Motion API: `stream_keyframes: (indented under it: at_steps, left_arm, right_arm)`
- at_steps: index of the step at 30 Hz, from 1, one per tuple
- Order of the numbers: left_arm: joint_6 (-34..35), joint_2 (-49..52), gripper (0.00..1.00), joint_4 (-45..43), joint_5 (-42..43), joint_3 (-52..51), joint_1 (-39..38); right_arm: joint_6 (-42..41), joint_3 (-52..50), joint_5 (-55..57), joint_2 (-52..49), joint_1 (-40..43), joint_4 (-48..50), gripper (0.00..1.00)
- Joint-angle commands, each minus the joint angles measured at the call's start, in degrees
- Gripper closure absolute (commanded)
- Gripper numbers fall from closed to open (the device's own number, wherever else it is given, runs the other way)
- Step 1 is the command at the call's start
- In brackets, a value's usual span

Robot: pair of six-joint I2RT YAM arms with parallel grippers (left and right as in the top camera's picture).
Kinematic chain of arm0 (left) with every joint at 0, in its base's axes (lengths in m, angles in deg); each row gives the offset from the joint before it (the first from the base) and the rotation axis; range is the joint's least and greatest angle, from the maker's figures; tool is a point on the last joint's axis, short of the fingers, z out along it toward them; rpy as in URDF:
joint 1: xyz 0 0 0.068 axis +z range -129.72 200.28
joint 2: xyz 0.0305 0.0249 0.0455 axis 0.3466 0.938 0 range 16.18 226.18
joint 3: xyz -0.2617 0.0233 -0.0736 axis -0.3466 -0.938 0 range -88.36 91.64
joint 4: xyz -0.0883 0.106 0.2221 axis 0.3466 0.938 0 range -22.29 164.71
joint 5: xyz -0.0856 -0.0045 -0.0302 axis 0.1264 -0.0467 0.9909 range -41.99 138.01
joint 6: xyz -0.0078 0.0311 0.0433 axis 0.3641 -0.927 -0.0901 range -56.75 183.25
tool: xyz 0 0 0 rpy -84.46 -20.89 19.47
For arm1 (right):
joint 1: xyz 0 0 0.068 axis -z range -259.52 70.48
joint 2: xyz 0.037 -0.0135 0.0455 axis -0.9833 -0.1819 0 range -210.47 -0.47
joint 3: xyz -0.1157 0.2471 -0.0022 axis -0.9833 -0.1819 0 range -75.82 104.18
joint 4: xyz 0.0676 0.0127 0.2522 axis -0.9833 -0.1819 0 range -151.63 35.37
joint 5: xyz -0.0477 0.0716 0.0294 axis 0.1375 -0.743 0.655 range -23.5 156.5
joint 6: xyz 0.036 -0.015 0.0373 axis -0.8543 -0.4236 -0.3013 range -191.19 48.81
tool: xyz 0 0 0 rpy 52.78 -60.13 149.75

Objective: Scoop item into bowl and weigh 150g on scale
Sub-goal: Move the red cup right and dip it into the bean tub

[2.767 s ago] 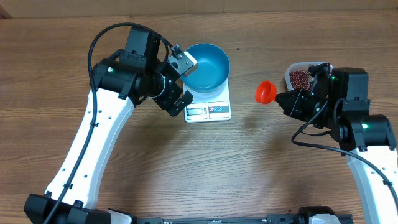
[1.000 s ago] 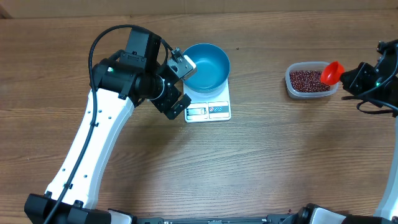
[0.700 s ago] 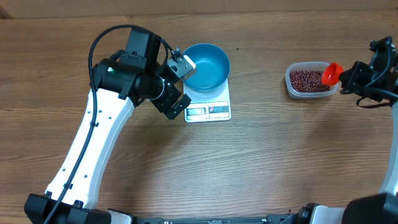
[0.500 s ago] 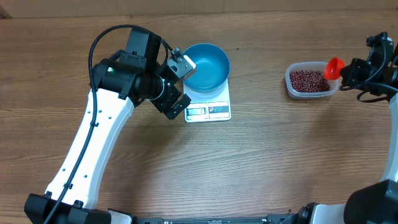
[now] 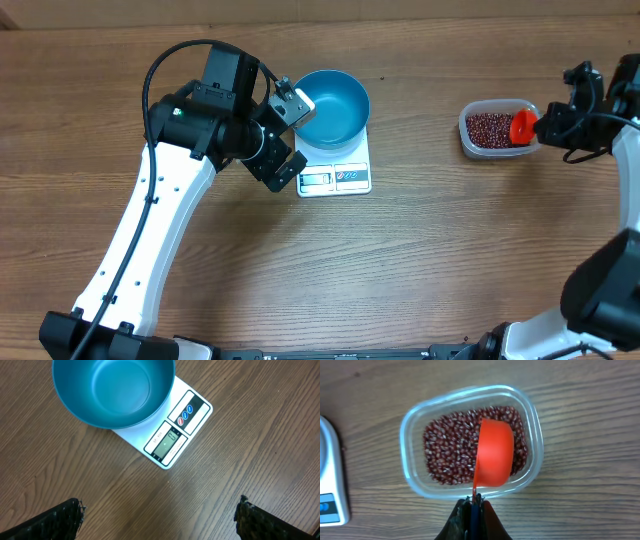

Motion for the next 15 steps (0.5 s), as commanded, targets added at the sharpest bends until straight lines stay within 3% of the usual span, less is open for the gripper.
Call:
stream_keyframes:
  at_steps: [1,15]
  left_arm:
    - [-0.9,0.33,0.01,0.09,0.09,-0.42,0.2]
    - [-0.9,0.33,0.01,0.09,0.09,-0.42,0.2]
  right_arm:
    - [0.83,1.25,1.44,-1.97,0.0,0.42,0.96]
    - [0.63,1.18,0.52,-5.77,-4.9,-1.11,0.96]
